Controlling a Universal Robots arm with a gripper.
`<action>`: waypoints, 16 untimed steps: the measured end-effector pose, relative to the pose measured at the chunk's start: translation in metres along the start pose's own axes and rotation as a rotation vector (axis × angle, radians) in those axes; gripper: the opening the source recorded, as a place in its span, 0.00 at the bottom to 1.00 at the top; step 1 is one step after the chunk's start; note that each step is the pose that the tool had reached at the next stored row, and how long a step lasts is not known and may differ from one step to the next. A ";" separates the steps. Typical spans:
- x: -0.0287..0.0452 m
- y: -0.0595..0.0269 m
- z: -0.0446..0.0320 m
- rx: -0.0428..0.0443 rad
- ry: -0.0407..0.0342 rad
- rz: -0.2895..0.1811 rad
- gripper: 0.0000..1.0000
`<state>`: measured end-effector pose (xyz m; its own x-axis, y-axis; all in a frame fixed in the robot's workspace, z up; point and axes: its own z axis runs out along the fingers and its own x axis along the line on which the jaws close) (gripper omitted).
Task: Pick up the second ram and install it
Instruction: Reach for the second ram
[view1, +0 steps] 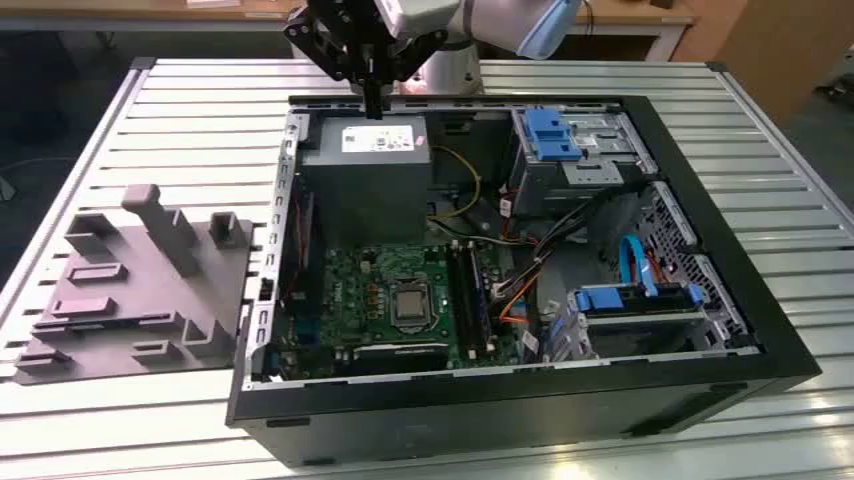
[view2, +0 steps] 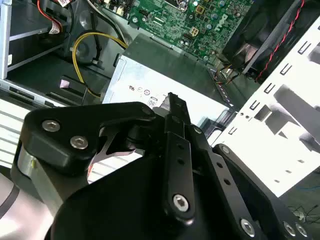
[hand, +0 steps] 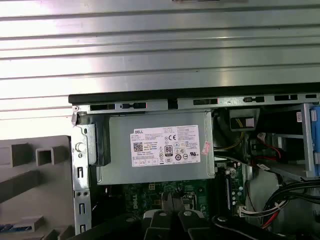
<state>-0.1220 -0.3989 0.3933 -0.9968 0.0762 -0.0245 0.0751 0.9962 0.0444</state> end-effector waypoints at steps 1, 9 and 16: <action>0.0000 0.0000 0.0000 0.0000 0.0000 0.000 0.10; 0.0000 0.0000 0.0000 0.0000 0.0000 0.000 0.10; 0.0039 -0.0003 -0.0001 -0.0002 0.0000 0.000 0.10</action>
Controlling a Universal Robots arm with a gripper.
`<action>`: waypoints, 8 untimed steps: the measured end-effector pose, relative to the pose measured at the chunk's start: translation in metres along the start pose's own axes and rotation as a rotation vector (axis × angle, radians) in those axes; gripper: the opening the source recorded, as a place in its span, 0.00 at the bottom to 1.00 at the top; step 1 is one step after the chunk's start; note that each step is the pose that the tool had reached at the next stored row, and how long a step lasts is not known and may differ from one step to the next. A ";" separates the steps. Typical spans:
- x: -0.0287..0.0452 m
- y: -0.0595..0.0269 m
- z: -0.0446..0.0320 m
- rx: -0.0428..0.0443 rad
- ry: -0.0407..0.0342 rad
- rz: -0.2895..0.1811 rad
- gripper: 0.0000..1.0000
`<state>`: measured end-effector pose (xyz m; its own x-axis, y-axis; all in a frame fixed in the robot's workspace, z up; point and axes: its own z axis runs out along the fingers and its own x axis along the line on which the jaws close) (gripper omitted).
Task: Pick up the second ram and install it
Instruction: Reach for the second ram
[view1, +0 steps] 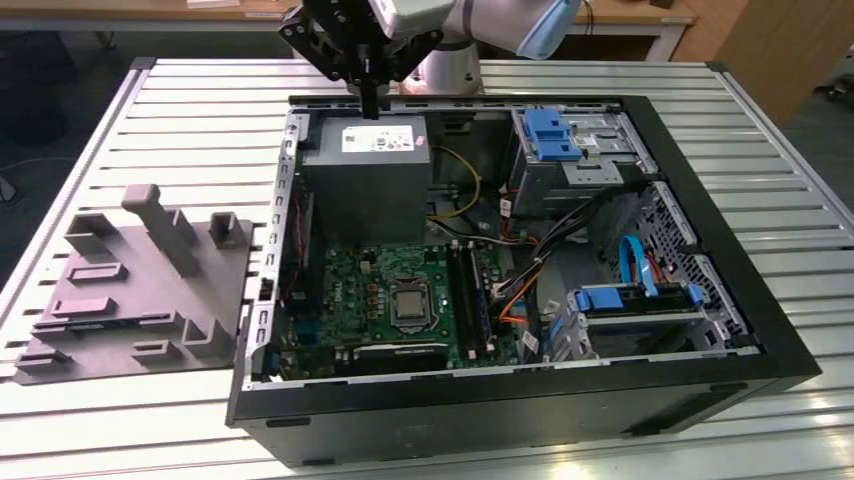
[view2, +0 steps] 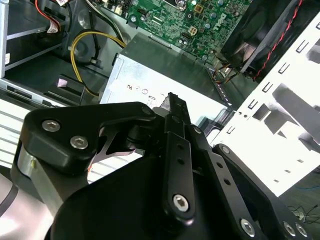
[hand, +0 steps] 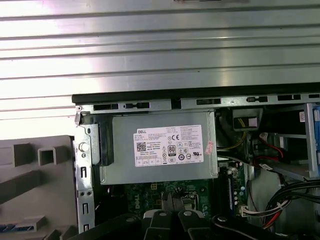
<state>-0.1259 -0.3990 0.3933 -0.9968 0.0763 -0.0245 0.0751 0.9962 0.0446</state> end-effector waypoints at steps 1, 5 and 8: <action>0.0014 -0.0001 0.0000 0.0000 0.0000 0.000 0.10; 0.0094 -0.0005 -0.0002 -0.0001 -0.0004 0.000 0.10; 0.0157 -0.0008 -0.0003 -0.0001 -0.0005 0.000 0.10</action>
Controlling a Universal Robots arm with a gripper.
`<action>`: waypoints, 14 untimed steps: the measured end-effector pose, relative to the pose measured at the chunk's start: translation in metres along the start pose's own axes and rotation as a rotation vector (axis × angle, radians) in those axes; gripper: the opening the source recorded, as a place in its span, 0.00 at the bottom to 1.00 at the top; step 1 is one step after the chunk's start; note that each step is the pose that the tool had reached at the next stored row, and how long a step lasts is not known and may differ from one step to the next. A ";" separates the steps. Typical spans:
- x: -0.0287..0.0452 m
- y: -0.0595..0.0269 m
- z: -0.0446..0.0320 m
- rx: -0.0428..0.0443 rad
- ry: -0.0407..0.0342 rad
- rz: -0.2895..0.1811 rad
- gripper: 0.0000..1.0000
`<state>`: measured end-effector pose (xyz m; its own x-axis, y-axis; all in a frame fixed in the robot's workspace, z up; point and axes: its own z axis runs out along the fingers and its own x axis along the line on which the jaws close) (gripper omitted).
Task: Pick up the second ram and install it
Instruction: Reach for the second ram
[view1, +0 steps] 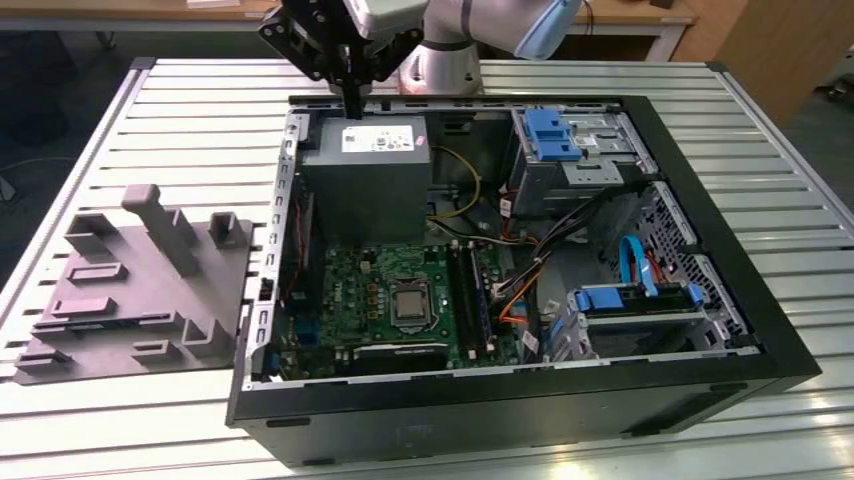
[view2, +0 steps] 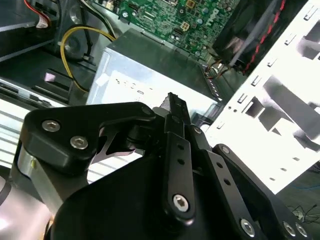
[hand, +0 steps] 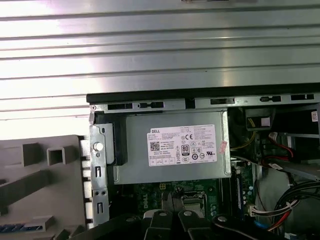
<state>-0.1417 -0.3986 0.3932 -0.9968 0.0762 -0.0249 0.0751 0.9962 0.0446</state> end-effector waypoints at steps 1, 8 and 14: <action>0.0024 -0.0001 0.0000 0.0000 -0.0001 0.000 0.10; 0.0189 0.0001 -0.0001 -0.0002 -0.0006 0.000 0.10; 0.0314 0.0006 -0.0001 -0.0002 -0.0007 0.000 0.10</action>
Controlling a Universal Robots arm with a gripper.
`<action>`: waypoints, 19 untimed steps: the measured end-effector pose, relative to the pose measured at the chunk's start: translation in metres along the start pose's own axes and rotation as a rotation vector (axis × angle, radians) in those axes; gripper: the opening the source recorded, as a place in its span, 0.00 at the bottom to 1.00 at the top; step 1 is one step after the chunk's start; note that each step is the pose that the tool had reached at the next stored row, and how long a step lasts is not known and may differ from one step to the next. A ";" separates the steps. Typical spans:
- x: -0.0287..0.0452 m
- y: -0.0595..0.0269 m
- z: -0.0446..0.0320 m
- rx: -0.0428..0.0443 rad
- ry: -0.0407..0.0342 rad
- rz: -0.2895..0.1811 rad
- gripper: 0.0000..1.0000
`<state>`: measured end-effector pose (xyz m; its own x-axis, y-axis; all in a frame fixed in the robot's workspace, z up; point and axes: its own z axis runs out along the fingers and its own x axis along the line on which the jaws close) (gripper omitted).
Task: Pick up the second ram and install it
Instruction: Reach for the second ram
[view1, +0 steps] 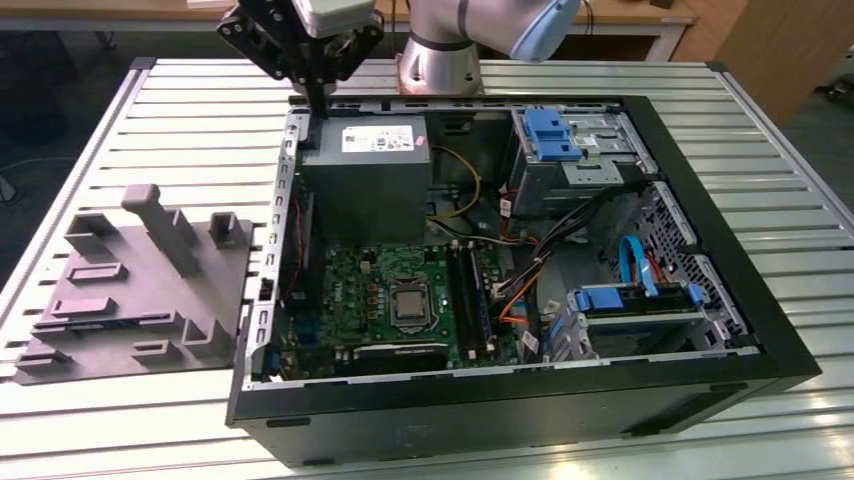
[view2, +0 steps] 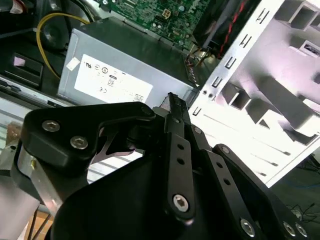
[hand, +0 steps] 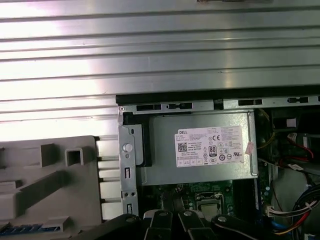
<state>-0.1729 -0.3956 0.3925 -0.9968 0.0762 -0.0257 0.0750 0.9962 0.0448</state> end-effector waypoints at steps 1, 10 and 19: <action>0.0020 0.0000 0.0000 0.0000 0.0001 0.000 0.10; 0.0220 0.0000 -0.0001 -0.0002 -0.0002 0.000 0.10; 0.0436 -0.0001 -0.0002 -0.0003 -0.0004 0.000 0.10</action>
<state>-0.2164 -0.3924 0.3916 -0.9967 0.0763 -0.0261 0.0750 0.9962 0.0451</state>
